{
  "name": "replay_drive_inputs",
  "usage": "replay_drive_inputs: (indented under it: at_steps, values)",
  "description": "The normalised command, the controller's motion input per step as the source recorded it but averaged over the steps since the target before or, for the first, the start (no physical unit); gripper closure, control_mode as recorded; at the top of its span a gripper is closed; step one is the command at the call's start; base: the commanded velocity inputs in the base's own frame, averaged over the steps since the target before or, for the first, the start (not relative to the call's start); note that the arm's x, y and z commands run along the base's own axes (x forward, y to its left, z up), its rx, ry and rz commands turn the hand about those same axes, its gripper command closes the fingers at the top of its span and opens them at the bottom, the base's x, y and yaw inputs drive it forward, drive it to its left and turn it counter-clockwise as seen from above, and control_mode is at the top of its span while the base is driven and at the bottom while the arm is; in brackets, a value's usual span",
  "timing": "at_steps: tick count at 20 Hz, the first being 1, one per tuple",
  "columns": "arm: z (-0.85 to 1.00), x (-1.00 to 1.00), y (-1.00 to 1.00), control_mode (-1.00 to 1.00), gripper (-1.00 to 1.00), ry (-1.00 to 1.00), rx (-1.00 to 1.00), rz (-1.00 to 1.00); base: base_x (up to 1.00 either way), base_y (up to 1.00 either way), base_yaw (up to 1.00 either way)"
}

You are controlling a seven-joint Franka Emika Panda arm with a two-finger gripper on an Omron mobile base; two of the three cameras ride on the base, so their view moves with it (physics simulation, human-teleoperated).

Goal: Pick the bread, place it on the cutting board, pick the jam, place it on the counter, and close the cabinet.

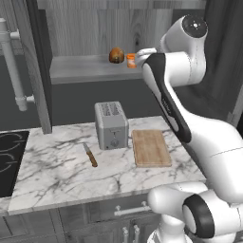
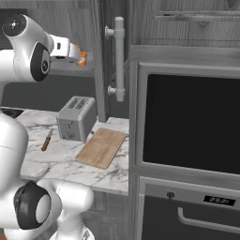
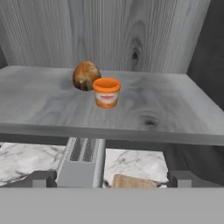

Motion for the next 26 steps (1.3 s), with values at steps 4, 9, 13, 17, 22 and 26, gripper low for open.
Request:
replay_drive_inputs:
  at_steps: [4, 9, 13, 17, 22, 26]
  values:
    - [-0.14, 0.4, 0.02, -1.0, -1.0, 0.0, 0.0, 0.0, 0.0, 0.0, 0.0]
    - [-0.22, 0.47, 0.01, -1.0, -1.0, 0.0, 0.0, 0.0, 0.0, 0.0, 0.0]
    - [-0.16, 0.36, 0.02, -1.0, -1.0, 0.0, 0.0, 0.0, 0.0, 0.0, 0.0]
    - [-0.13, 0.33, 0.06, -1.0, -1.0, 0.03, 0.0, 0.0, 0.0, 0.0, 0.0]
    - [-0.01, 0.3, 0.05, -1.0, -1.0, 0.03, 0.0, 0.0, 0.0, 0.0, 0.0]
    - [0.0, 0.3, 0.03, -1.0, -1.0, 0.02, 0.0, 0.0, 0.0, 0.0, 0.0]
